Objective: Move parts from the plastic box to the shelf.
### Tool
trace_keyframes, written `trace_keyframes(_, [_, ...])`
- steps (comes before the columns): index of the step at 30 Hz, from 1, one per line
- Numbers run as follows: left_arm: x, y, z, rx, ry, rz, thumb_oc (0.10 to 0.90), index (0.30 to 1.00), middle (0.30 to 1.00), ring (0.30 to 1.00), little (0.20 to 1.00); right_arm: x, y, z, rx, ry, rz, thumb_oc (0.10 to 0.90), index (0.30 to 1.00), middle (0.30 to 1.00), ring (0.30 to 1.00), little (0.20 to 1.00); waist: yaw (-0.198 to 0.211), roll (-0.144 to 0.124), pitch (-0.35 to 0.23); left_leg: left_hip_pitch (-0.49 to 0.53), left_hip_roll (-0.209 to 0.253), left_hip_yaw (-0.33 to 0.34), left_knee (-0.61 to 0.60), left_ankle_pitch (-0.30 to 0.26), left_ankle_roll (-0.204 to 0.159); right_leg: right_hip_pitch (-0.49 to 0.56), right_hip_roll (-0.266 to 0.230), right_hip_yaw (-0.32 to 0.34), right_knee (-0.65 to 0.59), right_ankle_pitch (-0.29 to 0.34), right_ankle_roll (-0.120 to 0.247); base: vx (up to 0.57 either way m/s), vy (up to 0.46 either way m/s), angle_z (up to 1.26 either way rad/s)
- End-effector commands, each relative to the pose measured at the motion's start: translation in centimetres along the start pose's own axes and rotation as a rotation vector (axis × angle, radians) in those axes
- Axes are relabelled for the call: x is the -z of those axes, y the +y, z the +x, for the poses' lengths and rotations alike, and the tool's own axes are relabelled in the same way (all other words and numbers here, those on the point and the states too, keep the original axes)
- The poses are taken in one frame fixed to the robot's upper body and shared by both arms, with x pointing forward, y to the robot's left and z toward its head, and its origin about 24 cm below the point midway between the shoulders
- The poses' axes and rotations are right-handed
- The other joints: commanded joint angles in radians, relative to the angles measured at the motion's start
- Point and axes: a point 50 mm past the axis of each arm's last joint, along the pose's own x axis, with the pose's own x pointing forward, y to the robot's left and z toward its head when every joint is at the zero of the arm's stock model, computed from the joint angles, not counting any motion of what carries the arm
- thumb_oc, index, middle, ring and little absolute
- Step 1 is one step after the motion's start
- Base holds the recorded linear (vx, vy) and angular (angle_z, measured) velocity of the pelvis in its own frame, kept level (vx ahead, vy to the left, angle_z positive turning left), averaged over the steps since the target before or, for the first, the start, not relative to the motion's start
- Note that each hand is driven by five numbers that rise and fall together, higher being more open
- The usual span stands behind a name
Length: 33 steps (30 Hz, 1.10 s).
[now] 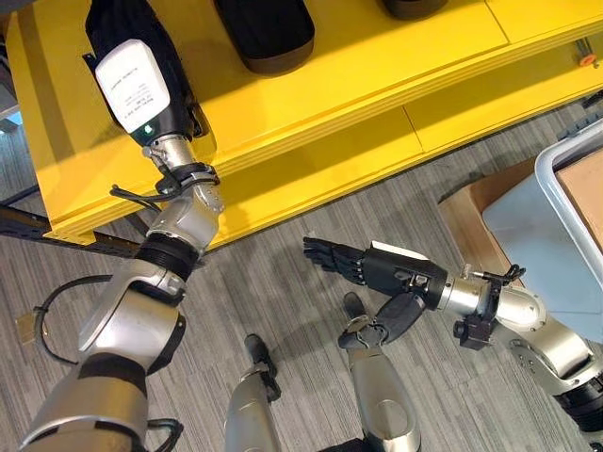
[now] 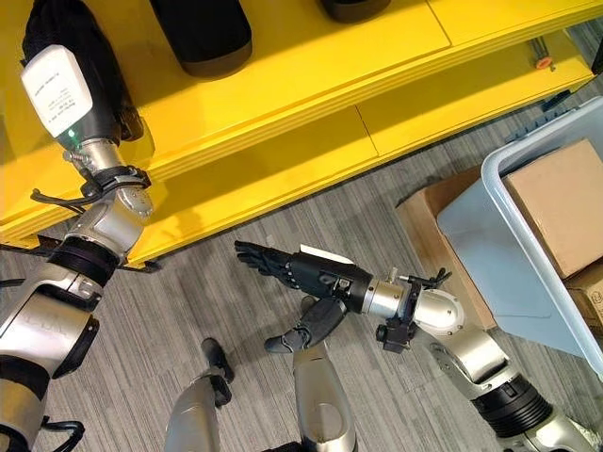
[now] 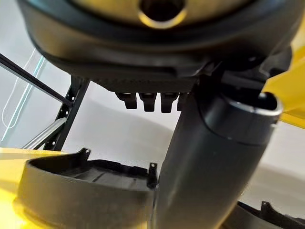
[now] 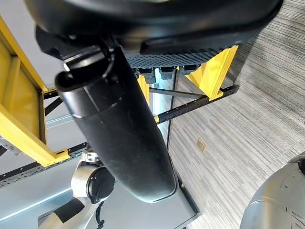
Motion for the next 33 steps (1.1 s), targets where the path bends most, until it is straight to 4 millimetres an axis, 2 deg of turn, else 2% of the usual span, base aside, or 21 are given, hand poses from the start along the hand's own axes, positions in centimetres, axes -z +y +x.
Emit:
trace_keyframes(1, [0.8,4.7,2.6,-0.258,-0.137,0.023,0.900,1.000,1.000,1.000,1.000,-3.3,1.3,0.9,-0.051,-0.258,-0.035,0.900,1.000,1.000,1.000,1.000,0.002,-0.026,-0.062,0.010,-0.041,0.036,0.033,-0.101,0.112,0.049,0.075,-0.129,0.021,-0.115,-0.152,0.00,0.000,0.00])
trace_keyframes(12, [1.7,6.1,2.5,-0.392,-0.127,0.009,0.900,1.000,1.000,1.000,1.000,-3.3,1.5,0.8,-0.031,-0.267,-0.031,0.900,1.000,1.000,1.000,1.000,0.023,-0.022,-0.069,0.013,-0.046,0.022,0.025,-0.098,0.110,0.061,0.070,-0.140,0.014,-0.118,-0.153,-0.01,-0.011,0.03])
trace_keyframes(15, [1.1,7.1,2.3,-0.502,-0.198,-0.033,0.900,1.000,1.000,1.000,1.000,-3.2,1.5,0.6,-0.023,-0.273,-0.026,0.900,1.000,1.000,1.000,1.000,0.029,-0.023,-0.071,0.016,-0.047,0.018,0.024,-0.099,0.110,0.066,0.068,-0.143,0.014,-0.120,-0.154,-0.01,-0.025,0.01])
trace_keyframes(16, [0.4,7.8,2.0,-0.548,-0.269,-0.080,0.900,1.000,1.000,1.000,1.000,-3.0,1.7,0.5,-0.014,-0.277,-0.021,0.900,1.000,1.000,1.000,1.000,0.036,-0.022,-0.076,0.020,-0.048,0.014,0.020,-0.100,0.110,0.073,0.067,-0.148,0.008,-0.121,-0.154,0.00,-0.057,0.04])
trace_keyframes(18, [-0.6,8.0,1.5,-0.539,-0.339,-0.139,0.900,1.000,1.000,1.000,1.000,-2.8,1.8,0.4,0.001,-0.284,-0.018,0.900,1.000,1.000,1.000,1.000,0.047,-0.021,-0.080,0.017,-0.048,0.007,0.014,-0.097,0.110,0.073,0.069,-0.152,0.003,-0.118,-0.154,-0.02,-0.079,0.11])
trace_keyframes(21, [-2.7,8.1,-0.5,-0.458,-0.480,-0.222,0.900,1.000,1.000,1.000,1.000,-2.7,1.8,0.1,0.037,-0.296,-0.014,0.900,1.000,1.000,1.000,1.000,0.067,-0.021,-0.080,0.014,-0.052,-0.010,0.014,-0.096,0.109,0.080,0.069,-0.164,-0.002,-0.118,-0.156,-0.02,-0.090,0.14])
trace_keyframes(23, [-4.1,8.6,-2.7,-0.404,-0.588,-0.306,0.900,1.000,1.000,1.000,1.000,-2.5,1.9,-0.2,0.071,-0.305,-0.006,0.900,1.000,1.000,1.000,1.000,0.089,-0.019,-0.078,0.010,-0.057,-0.026,0.021,-0.097,0.110,0.091,0.067,-0.176,-0.005,-0.120,-0.158,-0.02,-0.100,0.15])
trace_keyframes(27, [-5.1,9.1,-5.8,-0.289,-0.711,-0.396,0.900,1.000,1.000,1.000,1.000,-2.3,2.2,-0.7,0.114,-0.314,0.004,0.900,1.000,1.000,1.000,1.000,0.110,-0.016,-0.079,0.015,-0.063,-0.044,0.014,-0.094,0.112,0.112,0.065,-0.192,-0.024,-0.115,-0.156,-0.02,-0.090,0.09])
trace_keyframes(28, [-5.7,9.5,-7.9,-0.209,-0.795,-0.456,0.900,1.000,1.000,1.000,1.000,-2.2,2.4,-1.1,0.142,-0.320,0.004,0.900,1.000,1.000,1.000,1.000,0.125,-0.014,-0.080,0.023,-0.066,-0.055,0.004,-0.092,0.113,0.128,0.062,-0.203,-0.039,-0.112,-0.154,-0.03,-0.075,0.04])
trace_keyframes(32, [-5.8,9.8,-10.1,-0.115,-0.855,-0.516,0.900,1.000,1.000,1.000,1.000,-1.9,2.6,-1.6,0.171,-0.323,0.011,0.900,1.000,1.000,1.000,1.000,0.138,-0.010,-0.090,0.038,-0.068,-0.065,-0.013,-0.087,0.113,0.155,0.057,-0.217,-0.064,-0.108,-0.150,0.00,-0.052,0.10])
trace_keyframes(33, [-5.2,9.8,-11.5,-0.020,-0.862,-0.554,0.900,1.000,1.000,1.000,1.000,-1.6,2.8,-2.1,0.195,-0.320,0.013,0.900,1.000,1.000,1.000,1.000,0.149,-0.008,-0.100,0.051,-0.069,-0.069,-0.024,-0.085,0.114,0.178,0.051,-0.228,-0.083,-0.104,-0.146,0.02,-0.053,0.20])
